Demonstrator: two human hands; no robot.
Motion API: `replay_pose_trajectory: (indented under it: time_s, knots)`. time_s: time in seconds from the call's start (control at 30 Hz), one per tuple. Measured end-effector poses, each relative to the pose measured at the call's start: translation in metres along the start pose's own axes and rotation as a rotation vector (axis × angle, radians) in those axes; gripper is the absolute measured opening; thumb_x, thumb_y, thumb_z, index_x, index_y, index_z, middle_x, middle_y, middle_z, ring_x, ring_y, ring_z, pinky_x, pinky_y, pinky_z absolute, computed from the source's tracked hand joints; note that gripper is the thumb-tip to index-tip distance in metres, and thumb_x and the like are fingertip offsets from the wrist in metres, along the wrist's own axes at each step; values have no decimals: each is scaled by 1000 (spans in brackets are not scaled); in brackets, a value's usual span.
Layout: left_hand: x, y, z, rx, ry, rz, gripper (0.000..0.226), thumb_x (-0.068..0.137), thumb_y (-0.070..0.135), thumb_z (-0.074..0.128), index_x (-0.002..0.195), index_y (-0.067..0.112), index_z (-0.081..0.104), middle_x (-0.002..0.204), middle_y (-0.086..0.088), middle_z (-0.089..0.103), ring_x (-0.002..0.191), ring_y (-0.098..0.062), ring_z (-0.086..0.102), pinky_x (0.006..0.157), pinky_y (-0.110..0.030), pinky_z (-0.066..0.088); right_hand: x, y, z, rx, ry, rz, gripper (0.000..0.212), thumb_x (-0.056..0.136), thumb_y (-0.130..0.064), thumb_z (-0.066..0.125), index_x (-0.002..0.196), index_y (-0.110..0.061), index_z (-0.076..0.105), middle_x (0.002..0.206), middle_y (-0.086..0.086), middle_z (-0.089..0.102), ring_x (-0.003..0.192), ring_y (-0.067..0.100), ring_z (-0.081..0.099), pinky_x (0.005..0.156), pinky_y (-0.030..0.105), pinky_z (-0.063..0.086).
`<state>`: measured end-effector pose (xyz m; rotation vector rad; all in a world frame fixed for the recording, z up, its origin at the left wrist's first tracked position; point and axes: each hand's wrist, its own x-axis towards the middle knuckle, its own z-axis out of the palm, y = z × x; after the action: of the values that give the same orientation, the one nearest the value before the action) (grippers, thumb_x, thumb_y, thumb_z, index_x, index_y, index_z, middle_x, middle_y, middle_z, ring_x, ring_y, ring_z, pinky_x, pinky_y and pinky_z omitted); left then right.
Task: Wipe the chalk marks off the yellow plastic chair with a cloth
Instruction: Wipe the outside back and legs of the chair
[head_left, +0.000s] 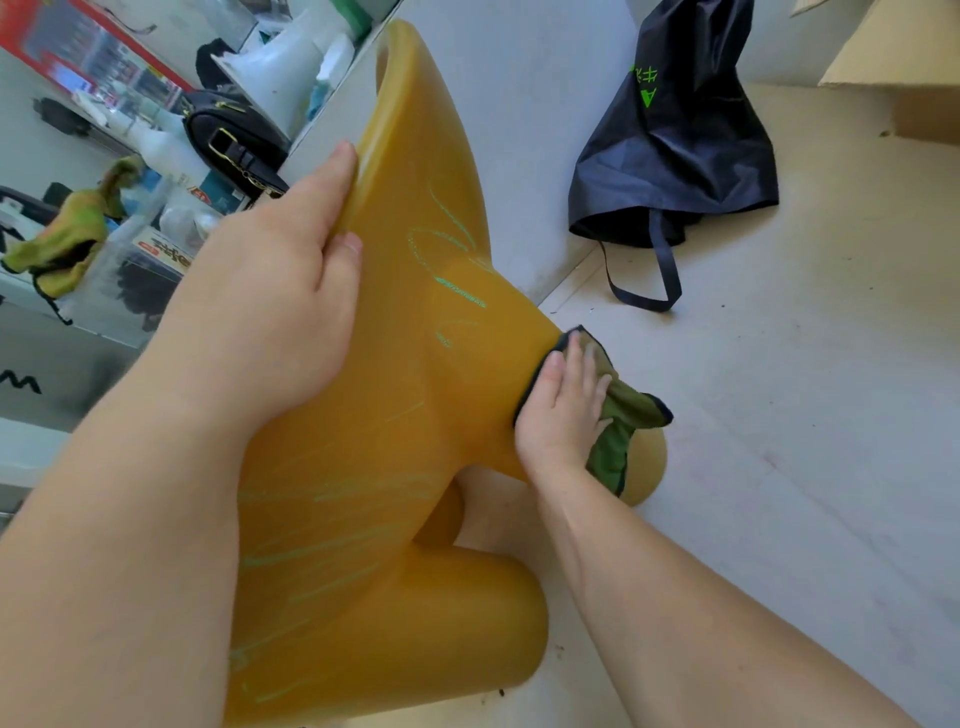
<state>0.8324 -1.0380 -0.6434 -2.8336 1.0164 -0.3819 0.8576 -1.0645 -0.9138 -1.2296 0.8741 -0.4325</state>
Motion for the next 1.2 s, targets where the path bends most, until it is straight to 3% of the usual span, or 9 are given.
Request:
replay_pose_trajectory:
  time_s: [0.17, 0.33, 0.47, 0.6, 0.73, 0.83, 0.9, 1.03, 1.2]
  knots:
    - [1, -2, 0, 2, 4, 6, 55, 102, 24, 41, 154, 32, 26, 146, -3, 49, 129, -23, 44, 99, -32, 34, -28, -59, 4, -28, -49, -349, 66, 99, -60, 6, 162, -39, 12, 170, -18, 6, 158, 16, -4, 123, 54, -12]
    - [1, -1, 2, -3, 21, 13, 55, 102, 23, 42, 153, 33, 27, 146, 0, 49, 124, -15, 42, 88, -21, 29, -25, -111, -2, 0, -229, -545, 64, 104, -53, 12, 163, -34, -2, 171, -16, -7, 158, 15, -5, 123, 51, -11]
    - [3, -1, 3, 6, 1, 13, 55, 102, 25, 40, 154, 34, 24, 140, -1, 54, 118, -18, 49, 86, -26, 33, 14, -112, -8, -31, -274, -535, 62, 106, -55, 13, 163, -35, -2, 172, -2, 3, 158, 22, 9, 126, 52, 9]
    - [2, -3, 1, -17, -6, -11, 55, 102, 26, 40, 154, 36, 24, 139, 1, 53, 118, -20, 51, 90, -33, 39, 42, -75, -13, -115, -325, -338, 62, 106, -58, 9, 162, -34, 19, 169, -2, 23, 156, 21, 19, 127, 49, 16]
    - [2, -3, 2, -28, -3, -10, 54, 102, 26, 40, 153, 36, 25, 140, 1, 53, 118, -21, 51, 88, -32, 38, 6, -61, -12, -132, -196, -267, 59, 106, -54, 7, 162, -38, 14, 171, -9, 12, 158, 19, 4, 127, 55, 1]
    - [3, -3, 2, -31, 6, -4, 55, 102, 26, 42, 153, 35, 26, 143, -1, 51, 124, -22, 49, 91, -30, 36, -46, -83, -2, -87, -161, -516, 61, 102, -56, 8, 160, -43, -3, 170, -19, -8, 157, 16, -15, 122, 51, -18]
    - [3, -4, 2, -32, 22, 5, 55, 101, 24, 44, 153, 33, 28, 144, -2, 51, 126, -22, 48, 95, -30, 36, -61, -94, 4, -36, -184, -598, 59, 103, -54, 10, 157, -46, -11, 168, -22, -15, 155, 13, -20, 121, 48, -22]
    - [3, -6, 3, -35, 20, 23, 55, 101, 24, 44, 153, 32, 29, 145, 0, 50, 127, -20, 47, 96, -27, 35, -28, -108, -2, -13, -190, -648, 58, 103, -56, 10, 159, -48, -4, 171, -19, -5, 158, 16, 0, 124, 53, -6]
    - [3, -9, 2, -42, -3, 10, 54, 102, 27, 41, 153, 37, 25, 144, 5, 50, 124, -17, 48, 92, -26, 34, 30, -113, -11, -6, -319, -442, 55, 108, -52, 16, 161, -44, 5, 171, -8, 13, 155, 19, 21, 123, 56, 21]
